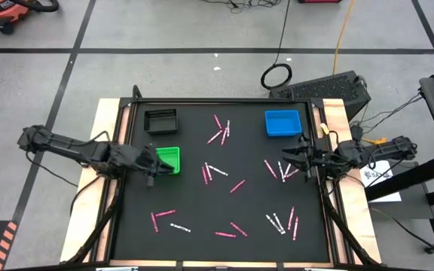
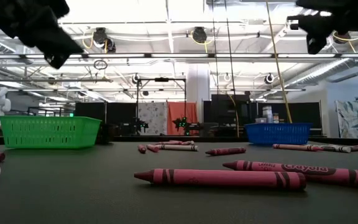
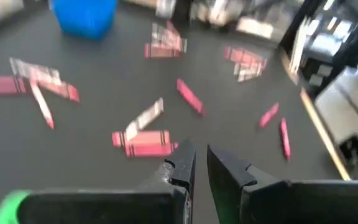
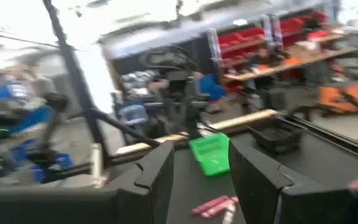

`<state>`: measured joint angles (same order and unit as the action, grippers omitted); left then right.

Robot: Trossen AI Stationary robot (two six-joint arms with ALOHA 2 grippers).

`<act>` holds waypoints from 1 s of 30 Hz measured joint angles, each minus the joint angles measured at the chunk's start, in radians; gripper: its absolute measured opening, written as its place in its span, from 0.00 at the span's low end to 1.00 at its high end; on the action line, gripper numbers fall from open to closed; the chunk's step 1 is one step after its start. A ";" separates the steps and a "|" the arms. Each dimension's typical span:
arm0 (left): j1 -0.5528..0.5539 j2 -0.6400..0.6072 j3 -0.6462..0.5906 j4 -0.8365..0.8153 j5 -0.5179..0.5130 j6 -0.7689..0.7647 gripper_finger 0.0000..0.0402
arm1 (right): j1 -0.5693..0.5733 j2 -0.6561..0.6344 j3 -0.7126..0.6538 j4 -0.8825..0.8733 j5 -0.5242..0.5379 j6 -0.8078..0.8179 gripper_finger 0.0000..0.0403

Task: Sort crayons
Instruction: Put the red crayon into the green bin

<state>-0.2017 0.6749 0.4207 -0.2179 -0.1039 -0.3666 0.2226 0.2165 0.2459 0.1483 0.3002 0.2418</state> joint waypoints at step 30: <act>-0.107 0.305 0.262 -0.005 -0.195 0.319 0.11 | 0.000 0.138 0.014 -0.010 0.037 0.085 0.35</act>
<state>-0.3084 0.9798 0.6823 -0.2234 -0.2991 -0.0477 0.2222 0.3542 0.2600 0.1383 0.3376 0.3271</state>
